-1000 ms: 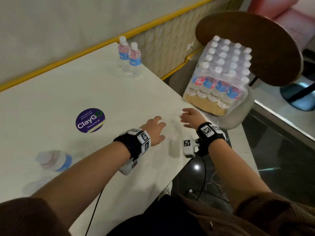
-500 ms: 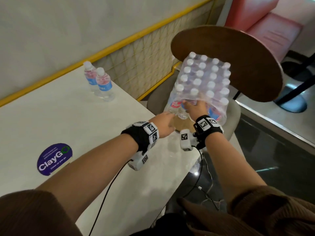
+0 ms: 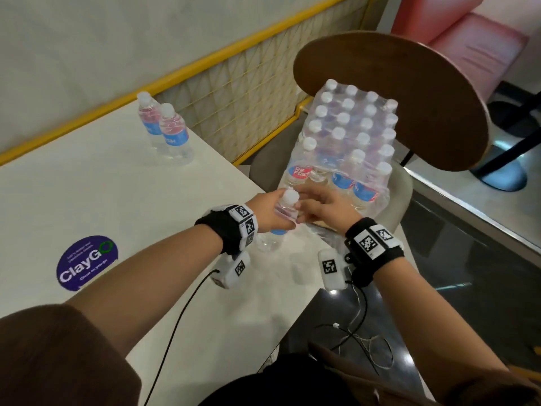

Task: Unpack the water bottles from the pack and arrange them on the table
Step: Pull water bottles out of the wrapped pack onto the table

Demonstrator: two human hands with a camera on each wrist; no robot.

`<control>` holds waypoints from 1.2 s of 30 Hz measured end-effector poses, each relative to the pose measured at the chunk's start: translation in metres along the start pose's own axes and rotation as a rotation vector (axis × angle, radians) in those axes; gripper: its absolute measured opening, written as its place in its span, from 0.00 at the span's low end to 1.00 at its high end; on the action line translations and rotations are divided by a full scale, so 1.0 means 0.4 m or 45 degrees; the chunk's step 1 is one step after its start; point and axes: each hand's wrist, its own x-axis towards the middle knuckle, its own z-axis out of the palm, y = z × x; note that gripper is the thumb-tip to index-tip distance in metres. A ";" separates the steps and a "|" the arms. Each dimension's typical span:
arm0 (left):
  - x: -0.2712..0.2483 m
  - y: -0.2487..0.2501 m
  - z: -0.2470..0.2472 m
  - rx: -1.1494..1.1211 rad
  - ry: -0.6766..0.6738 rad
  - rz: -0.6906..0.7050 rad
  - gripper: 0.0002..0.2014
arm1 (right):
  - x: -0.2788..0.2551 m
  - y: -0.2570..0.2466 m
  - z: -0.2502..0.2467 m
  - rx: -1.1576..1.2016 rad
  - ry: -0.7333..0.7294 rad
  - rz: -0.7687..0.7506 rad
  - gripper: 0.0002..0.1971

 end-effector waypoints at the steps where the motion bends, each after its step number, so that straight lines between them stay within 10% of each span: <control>1: -0.020 -0.020 -0.013 -0.008 0.027 -0.035 0.30 | 0.014 0.000 -0.009 -0.042 0.033 0.050 0.19; 5: -0.107 -0.101 -0.074 0.004 -0.004 -0.112 0.16 | 0.101 -0.010 -0.052 -0.146 0.325 0.128 0.17; 12: -0.265 -0.222 -0.198 0.218 -0.022 -0.335 0.24 | 0.171 -0.078 -0.012 -0.229 0.426 0.622 0.24; 22: -0.480 -0.317 -0.262 0.099 -0.028 -0.495 0.23 | 0.088 -0.033 0.076 -0.712 0.661 0.092 0.29; 26: -0.552 -0.350 -0.266 0.142 0.010 -0.548 0.23 | -0.023 -0.038 0.180 -0.890 0.488 -0.251 0.28; 36: -0.663 -0.391 -0.279 0.210 -0.098 -0.638 0.25 | -0.300 -0.005 0.618 -0.824 -0.515 -0.393 0.26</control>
